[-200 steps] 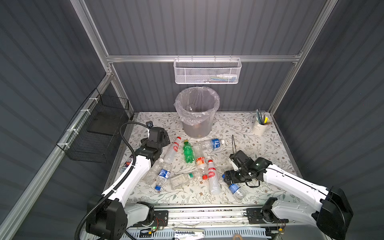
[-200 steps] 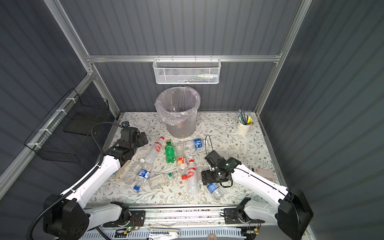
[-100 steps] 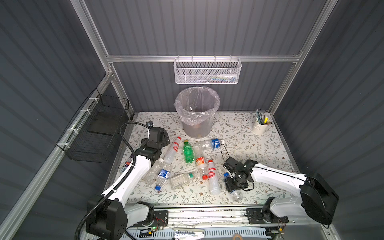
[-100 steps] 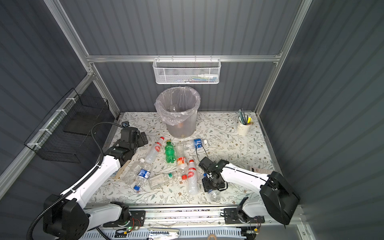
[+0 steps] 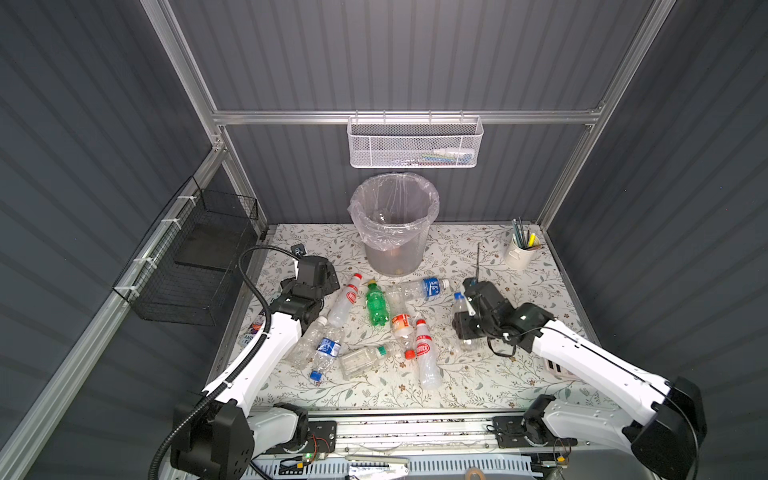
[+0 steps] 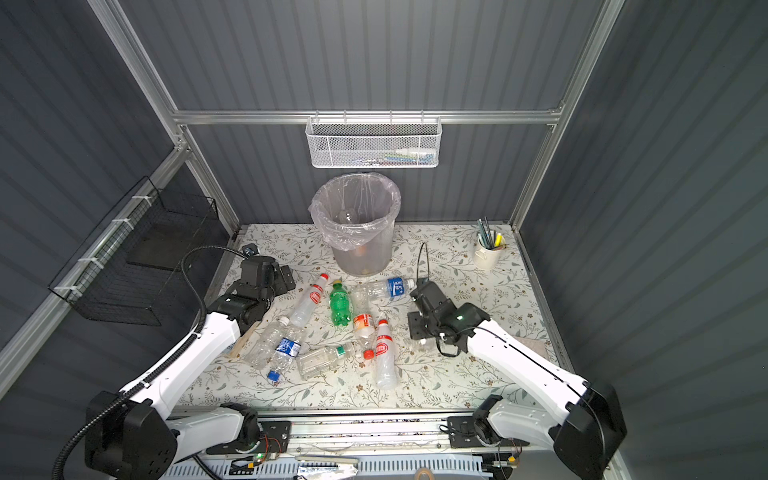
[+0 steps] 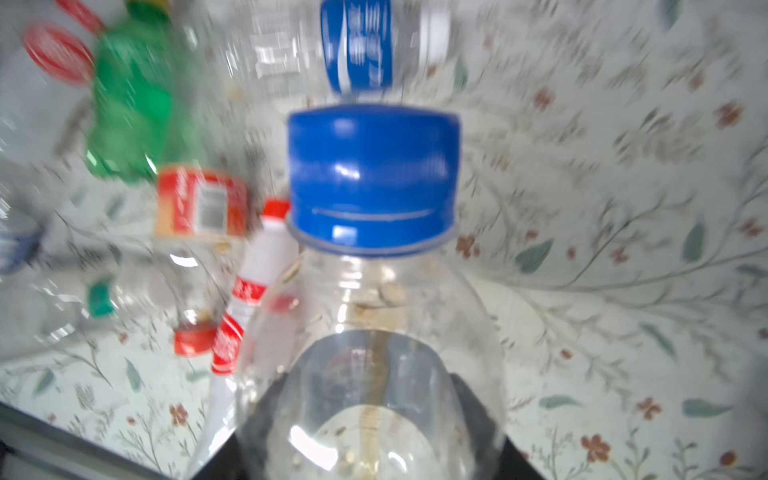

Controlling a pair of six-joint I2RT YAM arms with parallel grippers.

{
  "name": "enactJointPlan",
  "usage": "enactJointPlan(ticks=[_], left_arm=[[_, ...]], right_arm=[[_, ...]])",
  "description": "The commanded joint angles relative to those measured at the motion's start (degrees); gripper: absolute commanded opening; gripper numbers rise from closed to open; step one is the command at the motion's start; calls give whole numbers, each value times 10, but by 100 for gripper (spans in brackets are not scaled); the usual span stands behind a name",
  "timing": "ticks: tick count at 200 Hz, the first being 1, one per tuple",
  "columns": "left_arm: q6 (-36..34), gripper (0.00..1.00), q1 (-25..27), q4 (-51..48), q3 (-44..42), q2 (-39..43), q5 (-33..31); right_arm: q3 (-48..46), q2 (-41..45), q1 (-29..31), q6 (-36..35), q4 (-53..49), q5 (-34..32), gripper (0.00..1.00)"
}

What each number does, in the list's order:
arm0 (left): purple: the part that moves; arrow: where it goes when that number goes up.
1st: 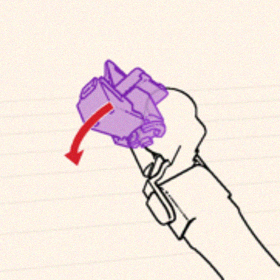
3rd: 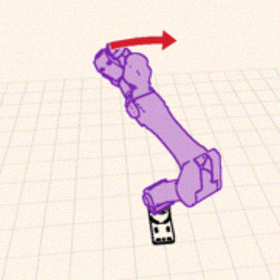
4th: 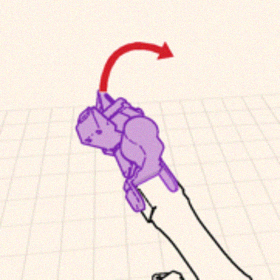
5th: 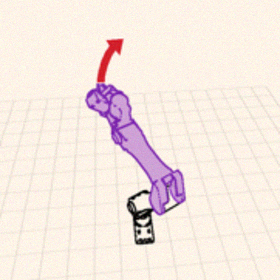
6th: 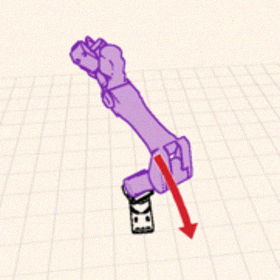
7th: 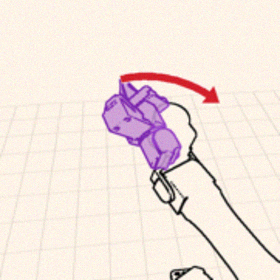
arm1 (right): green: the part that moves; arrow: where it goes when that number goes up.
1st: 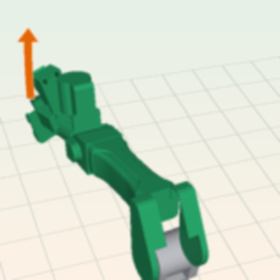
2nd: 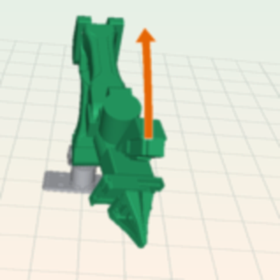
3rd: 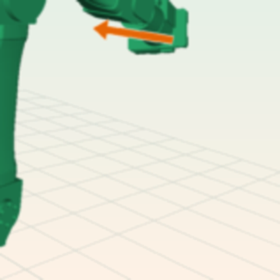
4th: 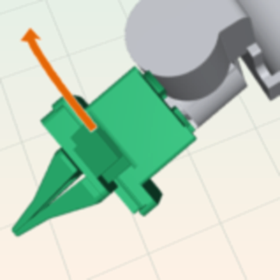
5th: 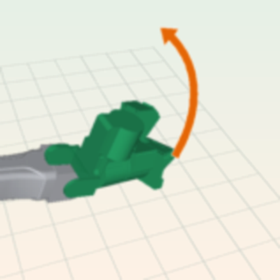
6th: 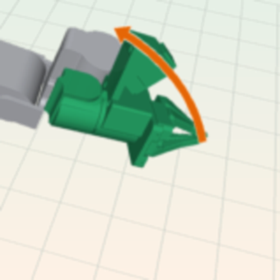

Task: Throw the plastic bottles in the bin
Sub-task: 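Lower the right gripper onto a blue-capped clear bottle and grasp it, then lift the blue-capped bottle over the bin and release it with the right gripper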

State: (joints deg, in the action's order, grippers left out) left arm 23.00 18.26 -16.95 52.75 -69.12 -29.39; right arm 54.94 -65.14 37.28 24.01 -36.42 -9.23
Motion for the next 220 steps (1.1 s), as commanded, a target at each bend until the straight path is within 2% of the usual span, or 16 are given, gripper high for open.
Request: enactJointPlan(ticks=[1,25,40,76,93,108,116,135,142,147,156,166,200,220], left_arm=[[5,99,-3,-9,-7,11,-2],[0,99,-3,-8,-7,9,18],[-2,99,-3,-9,-7,5,25],[-2,99,-3,-10,-8,1,31],[-3,99,-3,-11,-7,0,32],[-2,99,-3,-16,-3,-5,32],[-1,99,-3,-21,0,-7,31],[0,99,-3,-28,4,-9,34],[0,99,-3,-30,4,-7,34],[0,99,-3,-32,4,-6,35],[0,99,-3,-31,1,-2,36],[1,99,-3,-31,-2,3,40],[-5,99,-2,-30,-7,18,55],[-7,99,3,-32,-8,22,54]], right_arm=[[62,33,-28,-68,98,-68,57],[94,37,-45,-114,261,-72,54],[127,6,-59,-122,341,-59,53],[309,-164,-76,-109,375,31,54],[442,-277,-77,-91,333,93,56],[616,-400,-78,-86,219,147,60],[724,-470,-78,-88,138,154,65],[955,-600,-83,-98,-9,140,86],[1009,-625,-85,-102,-39,133,96],[1027,-631,-86,-107,-48,128,99],[1020,-620,-90,-114,-48,119,99],[971,-584,-95,-115,-30,106,99],[646,-381,-109,-120,133,69,99],[505,-288,-116,-123,181,53,99]])
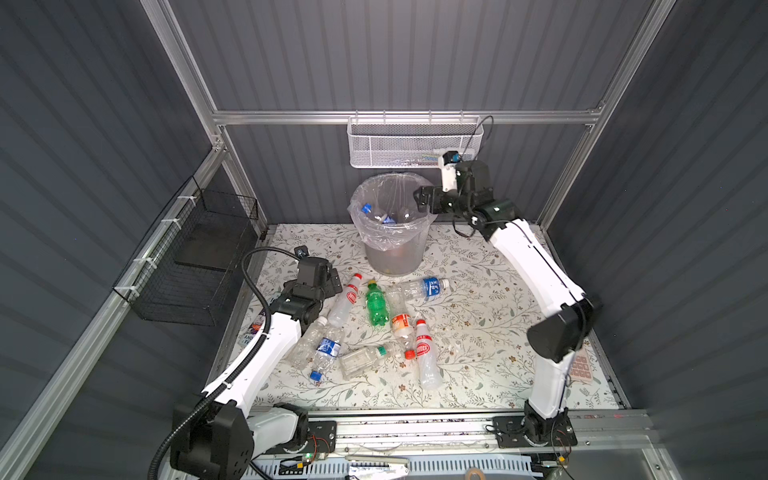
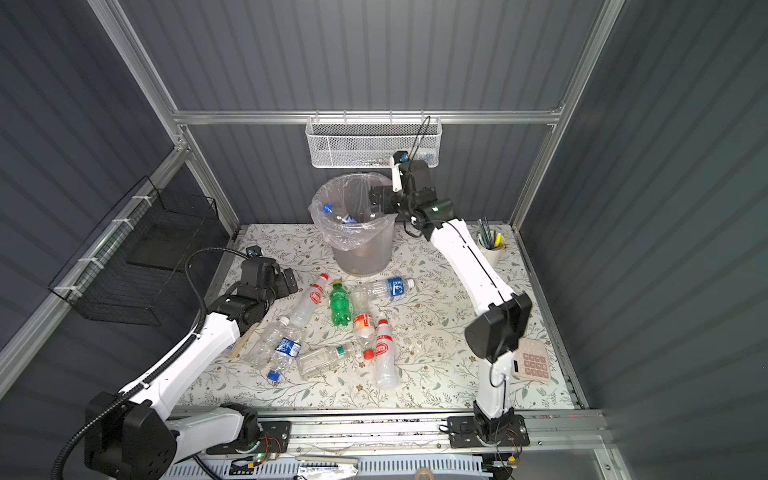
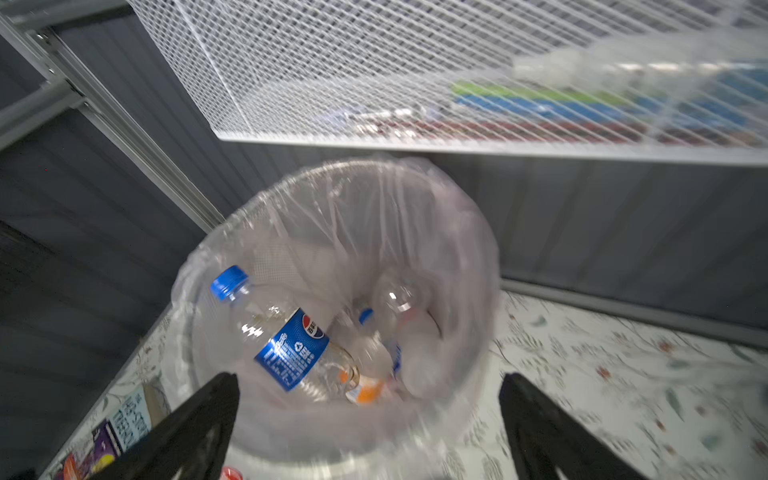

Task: Throw the plastic bottles in the bin
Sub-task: 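Lift the blue-capped bottle over the bin and release it with the right gripper, then grasp the green yellow-capped bottle with the left gripper while the right gripper withdraws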

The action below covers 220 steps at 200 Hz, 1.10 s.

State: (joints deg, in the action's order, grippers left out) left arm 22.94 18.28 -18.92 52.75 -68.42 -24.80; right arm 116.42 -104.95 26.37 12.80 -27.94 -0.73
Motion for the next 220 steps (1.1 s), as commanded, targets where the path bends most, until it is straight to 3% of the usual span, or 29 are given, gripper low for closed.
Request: enactJointPlan(ticks=[1,55,105,143,220], left_arm=[[-7,99,3,-12,-9,16,8],[17,99,65,-25,-8,2,-27],[36,99,92,-27,-12,-14,-9],[47,99,114,-41,3,-47,15],[88,94,169,-20,25,-151,82]], right_arm=[[-116,115,-8,-10,97,-33,99],[-443,282,-27,47,128,-44,99],[-639,359,-43,155,156,-27,99],[-687,361,-43,196,188,-2,99],[-672,334,-46,189,198,2,99]])
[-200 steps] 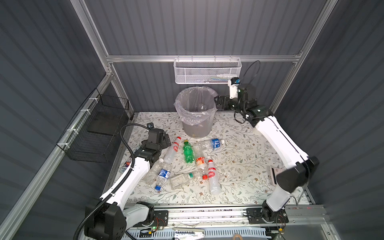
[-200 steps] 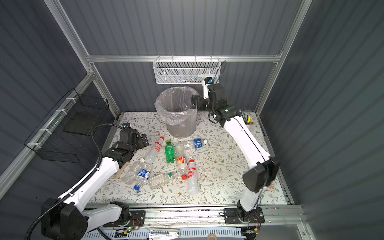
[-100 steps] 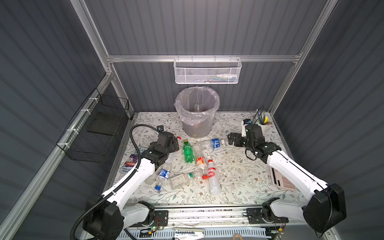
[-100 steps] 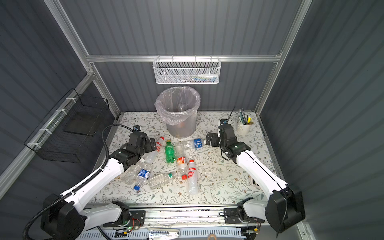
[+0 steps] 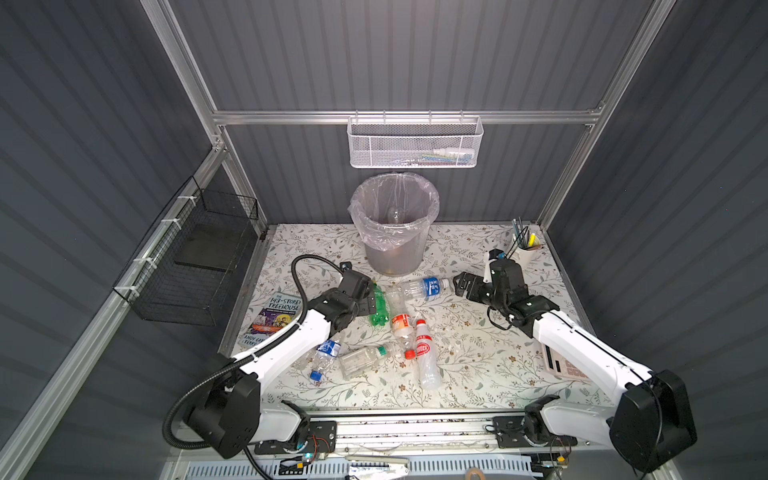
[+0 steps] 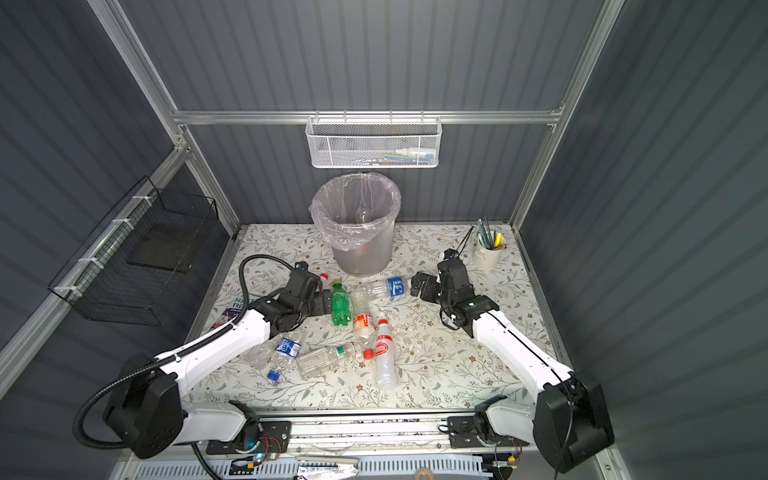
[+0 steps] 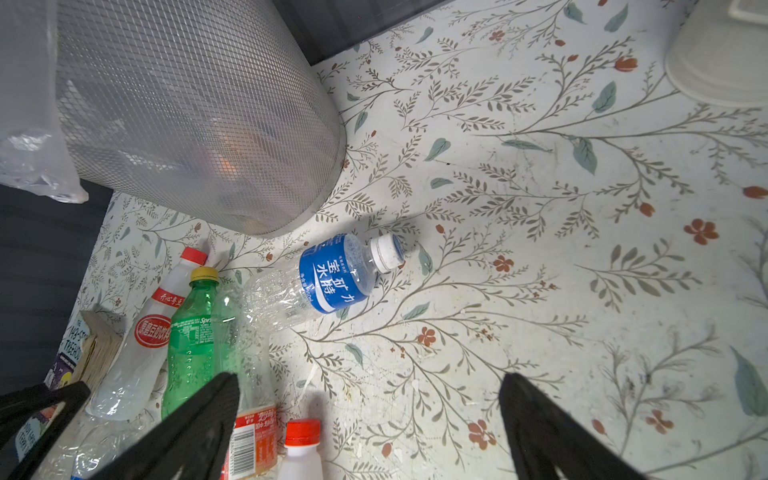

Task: Throw the plastic bottles in the bin
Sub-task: 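Grasp the green yellow-capped bottle with the left gripper while the right gripper withdraws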

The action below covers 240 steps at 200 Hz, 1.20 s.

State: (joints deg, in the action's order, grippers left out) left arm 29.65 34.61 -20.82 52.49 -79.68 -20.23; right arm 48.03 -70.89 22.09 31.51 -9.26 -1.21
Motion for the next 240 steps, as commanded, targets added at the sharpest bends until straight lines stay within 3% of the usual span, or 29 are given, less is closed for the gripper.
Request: enactJointPlan(ticks=[1,59,161,194,219,240], left_arm=[[21,94,5,-1,29,-41,37],[28,88,5,2,79,-141,69],[16,80,5,6,122,-233,68],[11,69,5,15,115,-235,72],[-1,51,5,8,112,-226,72],[1,46,5,29,82,-178,60]], right_arm=[[11,-6,-3,2,11,7,99],[-9,14,-13,3,16,-3,99],[-22,22,-20,1,21,3,99],[-23,22,-21,1,21,3,99],[-25,25,-23,2,22,7,99],[-28,31,-23,2,24,7,99]])
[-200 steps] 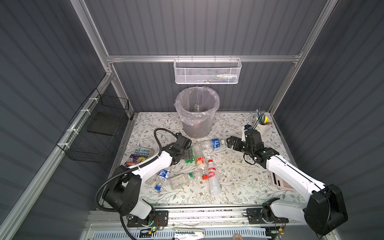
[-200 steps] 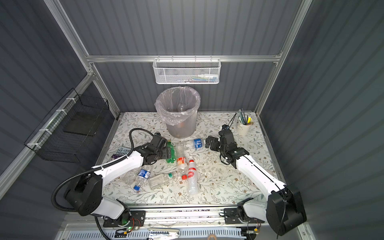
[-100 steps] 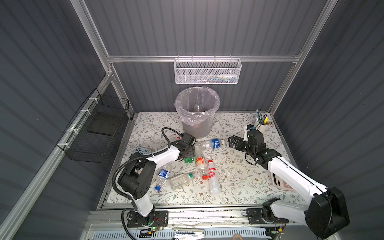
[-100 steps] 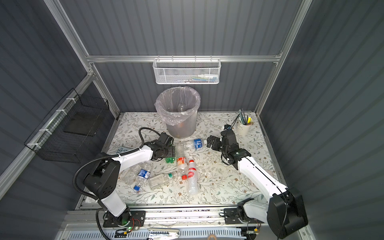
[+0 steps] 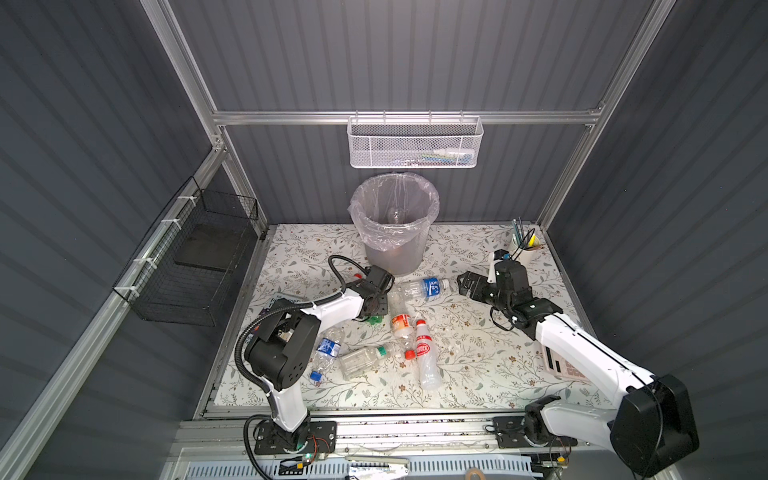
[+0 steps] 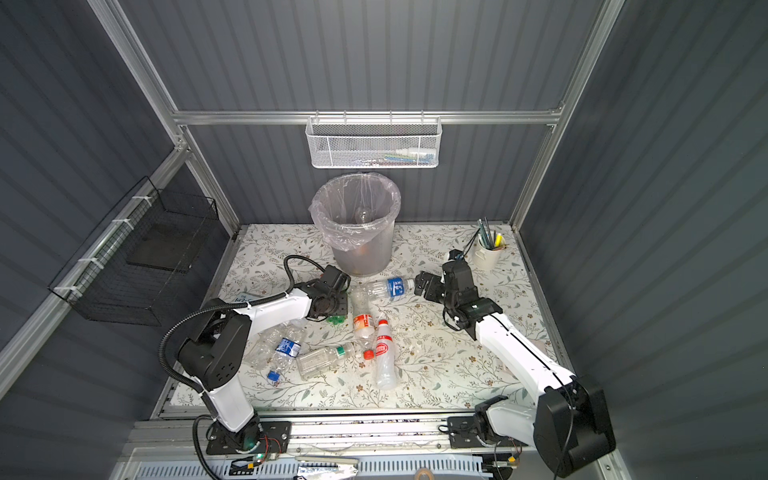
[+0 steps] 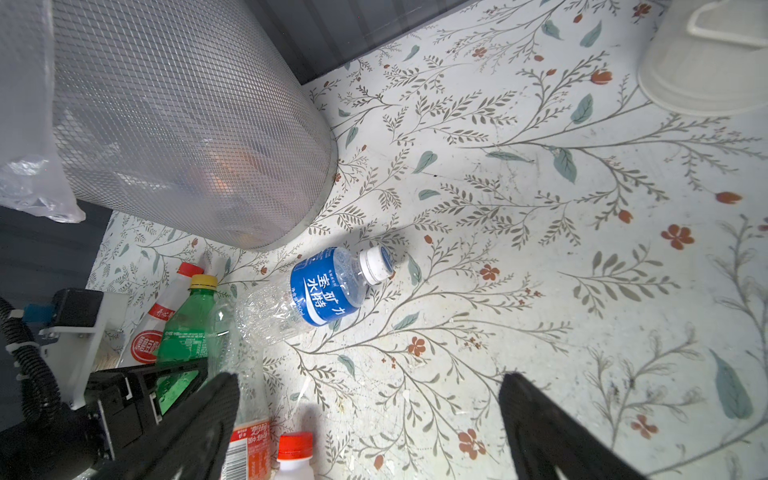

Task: Throw the plastic bottles in the bin
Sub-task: 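Grasp the green yellow-capped bottle with the left gripper while the right gripper withdraws, then lift the green bottle over the bin and release it with the left gripper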

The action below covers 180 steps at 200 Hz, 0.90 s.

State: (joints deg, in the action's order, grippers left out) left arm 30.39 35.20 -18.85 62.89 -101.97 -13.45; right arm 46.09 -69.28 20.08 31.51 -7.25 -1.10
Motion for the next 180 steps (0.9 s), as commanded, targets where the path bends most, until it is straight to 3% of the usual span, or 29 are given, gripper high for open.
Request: enactJointPlan(ticks=[1,59,86,104,129,149,170,180], left_arm=[[-6,46,0,12,-24,48,-9],[-17,39,0,98,-102,275,-88],[-99,39,0,180,-118,385,-131],[-183,40,0,242,-96,416,-141],[-276,41,0,290,-18,381,-119],[-306,43,0,278,77,304,-107],[-287,49,-21,160,244,173,-44],[-268,62,-31,86,337,107,-9]], right_arm=[[-9,14,-3,2,4,6,99],[-16,18,-7,8,15,6,99],[-17,19,-7,9,23,7,99],[-16,18,-7,11,28,8,99],[-14,19,-8,14,33,12,99],[-15,24,-8,16,33,15,99],[-20,31,-7,16,32,16,99],[-24,38,-7,16,31,16,99]])
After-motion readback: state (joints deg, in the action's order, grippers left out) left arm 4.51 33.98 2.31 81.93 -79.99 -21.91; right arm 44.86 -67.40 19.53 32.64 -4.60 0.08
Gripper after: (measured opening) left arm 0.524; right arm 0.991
